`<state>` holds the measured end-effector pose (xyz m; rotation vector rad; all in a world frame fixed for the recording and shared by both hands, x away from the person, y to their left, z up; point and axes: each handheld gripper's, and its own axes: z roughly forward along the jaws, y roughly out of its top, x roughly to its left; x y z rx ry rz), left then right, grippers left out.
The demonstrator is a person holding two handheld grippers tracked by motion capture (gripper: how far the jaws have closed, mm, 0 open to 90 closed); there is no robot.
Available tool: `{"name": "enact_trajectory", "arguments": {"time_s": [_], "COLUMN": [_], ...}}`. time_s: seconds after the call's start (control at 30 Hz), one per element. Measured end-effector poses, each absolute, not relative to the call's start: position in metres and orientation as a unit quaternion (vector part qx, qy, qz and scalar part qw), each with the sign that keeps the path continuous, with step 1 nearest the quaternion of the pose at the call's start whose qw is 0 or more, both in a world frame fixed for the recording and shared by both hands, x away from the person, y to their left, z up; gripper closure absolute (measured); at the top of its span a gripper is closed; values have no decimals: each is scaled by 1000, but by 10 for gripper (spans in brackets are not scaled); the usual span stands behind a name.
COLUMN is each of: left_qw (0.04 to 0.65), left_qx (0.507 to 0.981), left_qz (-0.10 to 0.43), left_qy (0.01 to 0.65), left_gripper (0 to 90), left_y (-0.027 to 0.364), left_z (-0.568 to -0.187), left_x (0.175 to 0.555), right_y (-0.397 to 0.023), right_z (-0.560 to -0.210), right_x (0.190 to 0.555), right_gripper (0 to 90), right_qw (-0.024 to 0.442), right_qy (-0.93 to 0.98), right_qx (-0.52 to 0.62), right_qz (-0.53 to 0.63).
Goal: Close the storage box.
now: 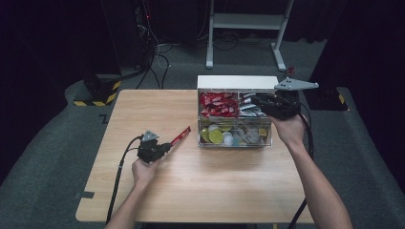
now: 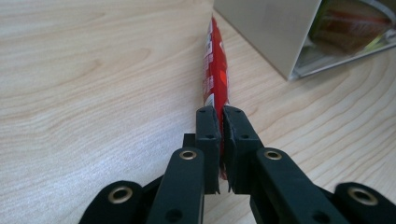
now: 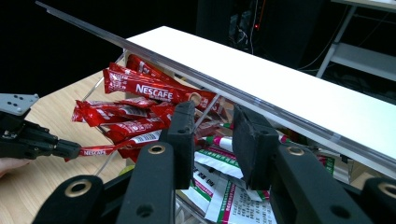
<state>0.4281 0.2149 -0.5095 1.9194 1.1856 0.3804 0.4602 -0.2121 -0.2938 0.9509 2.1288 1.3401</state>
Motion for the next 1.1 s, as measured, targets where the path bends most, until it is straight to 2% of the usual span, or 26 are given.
{"name": "enact_trajectory", "arguments": {"time_s": [0.5,0.73,0.93,1.1], "left_qw": [392,392,418,426], "left_qx": [772,773,752,742], "left_qz": [142,143,144,162], "left_qy": [479,479,488,492], "left_gripper": [821,715,542,499], "left_y": [217,217,228,239], "left_z": [-522,-521,-514,-510], "left_x": [429,428,424,418], "right_y": [-212,-211,-213,-216], "right_z": [-293,-290,-291,-290], "right_x": [460,460,459,457], "right_gripper": [693,693,692,691], "right_qw": [225,226,224,224], "right_qy": [774,777,774,773], "right_qx": [344,345,344,344], "right_qz": [481,475,482,484]}}
